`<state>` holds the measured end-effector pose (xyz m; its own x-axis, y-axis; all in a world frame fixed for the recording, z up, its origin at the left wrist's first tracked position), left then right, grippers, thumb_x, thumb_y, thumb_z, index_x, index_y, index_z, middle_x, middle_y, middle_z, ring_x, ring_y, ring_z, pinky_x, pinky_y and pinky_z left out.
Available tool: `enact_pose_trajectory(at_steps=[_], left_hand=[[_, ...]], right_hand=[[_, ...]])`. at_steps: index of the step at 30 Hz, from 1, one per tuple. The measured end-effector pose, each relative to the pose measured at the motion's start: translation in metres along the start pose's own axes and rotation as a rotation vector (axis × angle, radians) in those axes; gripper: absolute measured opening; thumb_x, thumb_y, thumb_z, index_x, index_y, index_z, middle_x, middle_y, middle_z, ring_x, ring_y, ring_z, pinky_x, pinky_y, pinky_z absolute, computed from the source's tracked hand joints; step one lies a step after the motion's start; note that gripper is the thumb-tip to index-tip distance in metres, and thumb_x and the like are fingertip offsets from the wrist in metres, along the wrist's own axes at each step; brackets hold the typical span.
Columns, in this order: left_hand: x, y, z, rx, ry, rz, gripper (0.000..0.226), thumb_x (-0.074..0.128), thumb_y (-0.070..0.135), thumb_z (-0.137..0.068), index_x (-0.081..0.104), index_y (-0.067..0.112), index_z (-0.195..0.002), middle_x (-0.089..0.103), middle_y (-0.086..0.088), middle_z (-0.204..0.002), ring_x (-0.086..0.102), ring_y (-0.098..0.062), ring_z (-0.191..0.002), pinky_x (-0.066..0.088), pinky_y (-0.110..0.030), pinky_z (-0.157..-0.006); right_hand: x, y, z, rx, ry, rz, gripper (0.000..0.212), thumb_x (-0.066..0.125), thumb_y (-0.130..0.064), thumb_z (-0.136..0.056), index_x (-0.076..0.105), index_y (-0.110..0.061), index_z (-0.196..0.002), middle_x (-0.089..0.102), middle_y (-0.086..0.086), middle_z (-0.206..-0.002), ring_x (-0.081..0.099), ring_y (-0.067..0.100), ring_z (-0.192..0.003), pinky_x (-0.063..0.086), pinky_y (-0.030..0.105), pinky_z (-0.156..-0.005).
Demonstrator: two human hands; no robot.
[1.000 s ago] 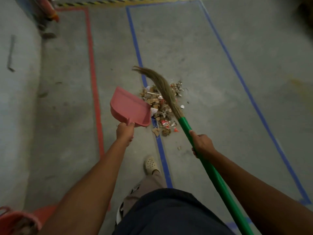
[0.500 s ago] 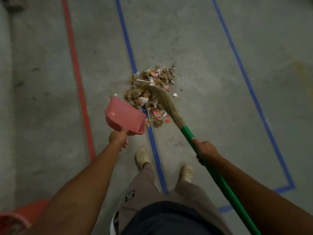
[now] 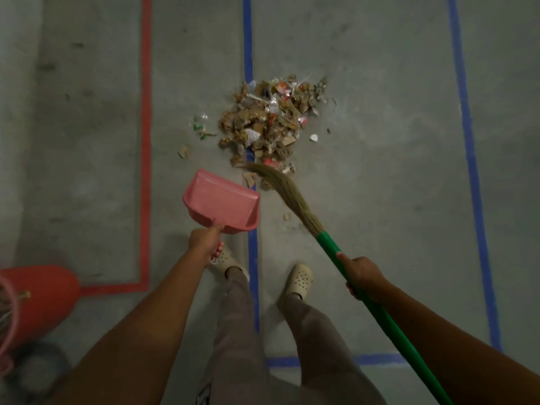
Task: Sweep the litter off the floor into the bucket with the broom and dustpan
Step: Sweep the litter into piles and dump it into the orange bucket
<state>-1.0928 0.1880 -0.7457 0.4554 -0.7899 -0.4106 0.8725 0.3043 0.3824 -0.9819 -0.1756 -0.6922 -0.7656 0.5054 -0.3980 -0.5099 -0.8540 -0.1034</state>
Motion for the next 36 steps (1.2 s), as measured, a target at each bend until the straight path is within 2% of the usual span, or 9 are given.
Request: enact_pose_trajectory(at_steps=[3, 7, 11, 14, 19, 22, 25, 30, 36], left_hand=[[0.036, -0.037, -0.022, -0.052, -0.03, -0.002, 0.045, 0.063, 0.049, -0.094, 0.064, 0.005, -0.082, 0.051, -0.006, -0.047, 0.041, -0.015, -0.036, 0.031, -0.019, -0.041], [0.084, -0.089, -0.059, -0.103, -0.063, -0.048, 0.051, 0.059, 0.053, -0.095, 0.064, 0.005, -0.082, 0.052, -0.007, -0.051, 0.041, -0.016, -0.037, 0.032, -0.02, -0.041], [0.12, -0.136, -0.1, -0.148, -0.121, -0.097, 0.05, 0.057, 0.054, -0.096, 0.066, 0.005, -0.092, 0.051, -0.004, -0.051, 0.04, -0.013, -0.037, 0.031, -0.02, -0.04], [0.136, -0.152, -0.129, -0.181, -0.146, -0.105, 0.047, 0.053, 0.052, -0.098, 0.065, 0.007, -0.099, 0.048, -0.004, -0.053, 0.037, -0.01, -0.035, 0.029, -0.018, -0.038], [0.138, -0.135, -0.173, -0.172, -0.124, -0.085, 0.033, 0.05, 0.043, -0.103, 0.059, 0.013, -0.094, 0.044, -0.005, -0.058, 0.036, -0.01, -0.037, 0.026, -0.015, -0.033], [0.131, -0.116, -0.19, -0.148, -0.083, -0.077, 0.03, 0.053, 0.039, -0.102, 0.06, 0.012, -0.091, 0.046, -0.006, -0.059, 0.037, -0.014, -0.045, 0.027, -0.016, -0.034], [0.122, -0.097, -0.195, -0.127, -0.056, -0.071, 0.035, 0.056, 0.042, -0.1, 0.06, 0.012, -0.083, 0.048, -0.007, -0.059, 0.038, -0.014, -0.044, 0.028, -0.019, -0.039], [0.092, -0.064, -0.187, -0.047, 0.019, -0.073, 0.041, 0.059, 0.037, -0.101, 0.053, 0.009, -0.072, 0.049, -0.01, -0.057, 0.039, -0.01, -0.03, 0.026, -0.015, -0.034], [0.033, -0.034, -0.205, 0.044, 0.096, -0.052, 0.047, 0.062, 0.04, -0.098, 0.053, 0.007, -0.067, 0.053, -0.012, -0.054, 0.041, -0.016, -0.037, 0.029, -0.018, -0.036]], right_hand=[[0.007, 0.028, -0.04, 0.034, -0.034, 0.072, 0.058, 0.043, -0.056, -0.102, 0.061, -0.004, -0.084, 0.061, 0.008, -0.061, 0.054, 0.019, -0.045, 0.047, 0.024, -0.046], [0.017, 0.07, -0.104, 0.063, -0.066, 0.19, 0.061, 0.044, -0.057, -0.101, 0.059, -0.004, -0.075, 0.058, 0.003, -0.045, 0.051, 0.016, -0.034, 0.045, 0.022, -0.042], [0.017, 0.099, -0.17, 0.059, 0.013, 0.407, 0.059, 0.042, -0.058, -0.101, 0.059, -0.005, -0.079, 0.067, 0.01, -0.064, 0.062, 0.021, -0.046, 0.048, 0.026, -0.044], [0.017, 0.095, -0.214, 0.074, 0.077, 0.434, 0.062, 0.039, -0.058, -0.102, 0.061, -0.003, -0.084, 0.067, 0.012, -0.068, 0.064, 0.023, -0.05, 0.046, 0.025, -0.043], [0.017, 0.049, -0.272, -0.039, 0.152, 0.429, 0.065, 0.034, -0.061, -0.102, 0.06, -0.004, -0.084, 0.066, 0.012, -0.07, 0.064, 0.023, -0.052, 0.045, 0.026, -0.045], [0.02, 0.021, -0.281, -0.146, 0.162, 0.407, 0.063, 0.033, -0.063, -0.101, 0.057, -0.009, -0.08, 0.066, 0.011, -0.071, 0.065, 0.024, -0.056, 0.058, 0.035, -0.056], [0.022, 0.006, -0.271, -0.211, 0.169, 0.364, 0.062, 0.035, -0.065, -0.099, 0.058, -0.012, -0.079, 0.066, 0.011, -0.072, 0.067, 0.028, -0.062, 0.062, 0.044, -0.066], [0.026, -0.002, -0.234, -0.271, 0.123, 0.276, 0.057, 0.039, -0.061, -0.1, 0.06, -0.012, -0.079, 0.067, 0.012, -0.071, 0.067, 0.027, -0.061, 0.063, 0.041, -0.063], [0.054, -0.041, -0.204, -0.311, 0.088, 0.196, 0.053, 0.04, -0.058, -0.1, 0.062, -0.014, -0.081, 0.068, 0.011, -0.072, 0.065, 0.026, -0.06, 0.062, 0.044, -0.065]])
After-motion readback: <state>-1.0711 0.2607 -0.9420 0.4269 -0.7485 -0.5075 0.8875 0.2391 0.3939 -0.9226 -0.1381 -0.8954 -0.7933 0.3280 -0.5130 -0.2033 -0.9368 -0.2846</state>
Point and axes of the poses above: each hand's wrist, its own z-axis away from the middle knuckle, its own x-axis out of the palm, y = z × x, the point moved 4 cm from there along -z, towards the middle knuckle
